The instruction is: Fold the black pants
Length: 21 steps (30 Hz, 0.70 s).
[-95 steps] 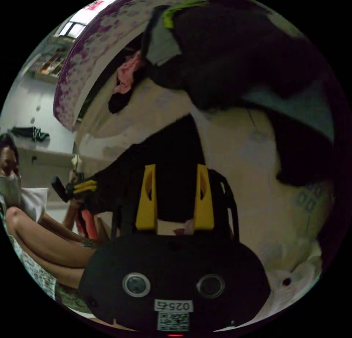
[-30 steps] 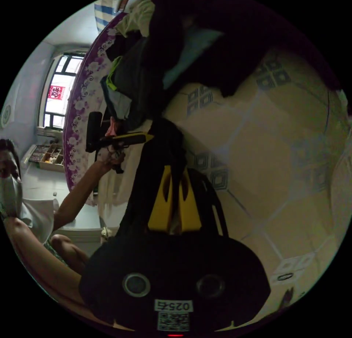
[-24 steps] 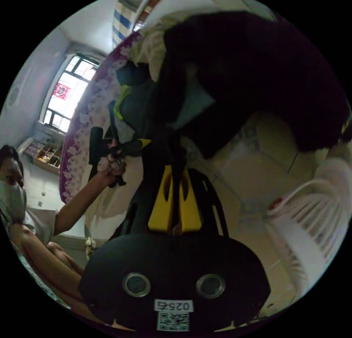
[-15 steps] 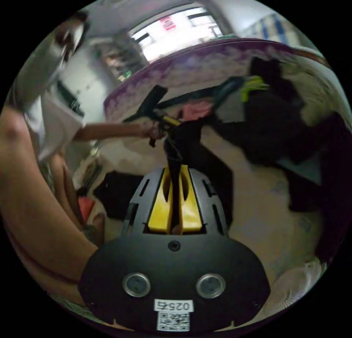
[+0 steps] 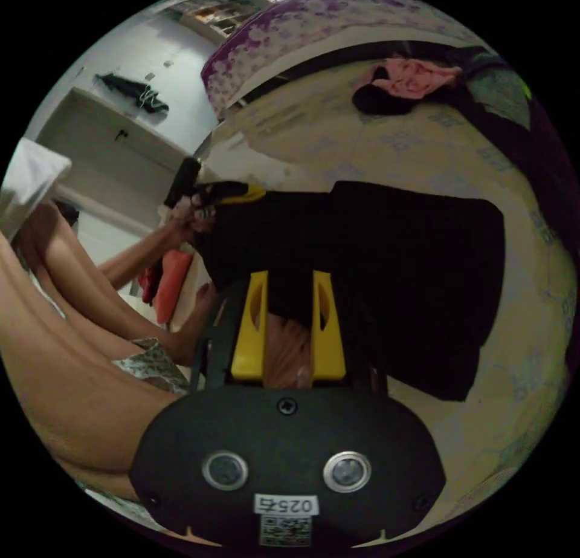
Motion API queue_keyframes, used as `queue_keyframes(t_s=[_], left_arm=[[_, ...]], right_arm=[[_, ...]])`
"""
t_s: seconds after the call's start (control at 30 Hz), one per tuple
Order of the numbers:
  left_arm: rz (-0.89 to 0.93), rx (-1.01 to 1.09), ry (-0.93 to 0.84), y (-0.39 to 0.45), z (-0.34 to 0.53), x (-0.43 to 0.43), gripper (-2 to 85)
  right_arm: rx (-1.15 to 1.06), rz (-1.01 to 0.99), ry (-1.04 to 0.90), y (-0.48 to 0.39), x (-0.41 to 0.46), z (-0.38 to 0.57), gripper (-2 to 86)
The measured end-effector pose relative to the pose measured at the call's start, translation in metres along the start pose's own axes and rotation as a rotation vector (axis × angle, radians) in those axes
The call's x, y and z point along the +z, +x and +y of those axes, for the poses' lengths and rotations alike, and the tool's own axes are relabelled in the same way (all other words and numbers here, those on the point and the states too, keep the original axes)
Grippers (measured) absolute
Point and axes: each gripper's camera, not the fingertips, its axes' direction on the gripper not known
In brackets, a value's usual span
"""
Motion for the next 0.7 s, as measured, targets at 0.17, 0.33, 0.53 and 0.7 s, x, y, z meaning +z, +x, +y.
queue_keyframes(t_s=[0.17,0.33,0.53,0.7], left_arm=[[0.072,0.093,-0.076,0.036,-0.022,0.056,2.9],[0.064,0.390,-0.279,0.106,-0.088,0.130,3.8],[-0.069,0.550,-0.626,0.191,-0.137,0.254,5.5],[-0.220,0.536,-0.868,0.224,-0.144,0.354,5.7]], right_arm=[[0.210,0.103,0.105,0.041,-0.039,0.022,13.0],[0.401,0.262,0.211,0.081,-0.085,0.066,13.6],[0.755,-0.028,0.396,0.161,-0.117,0.151,13.6],[0.908,-0.393,0.524,0.230,-0.100,0.200,13.9]])
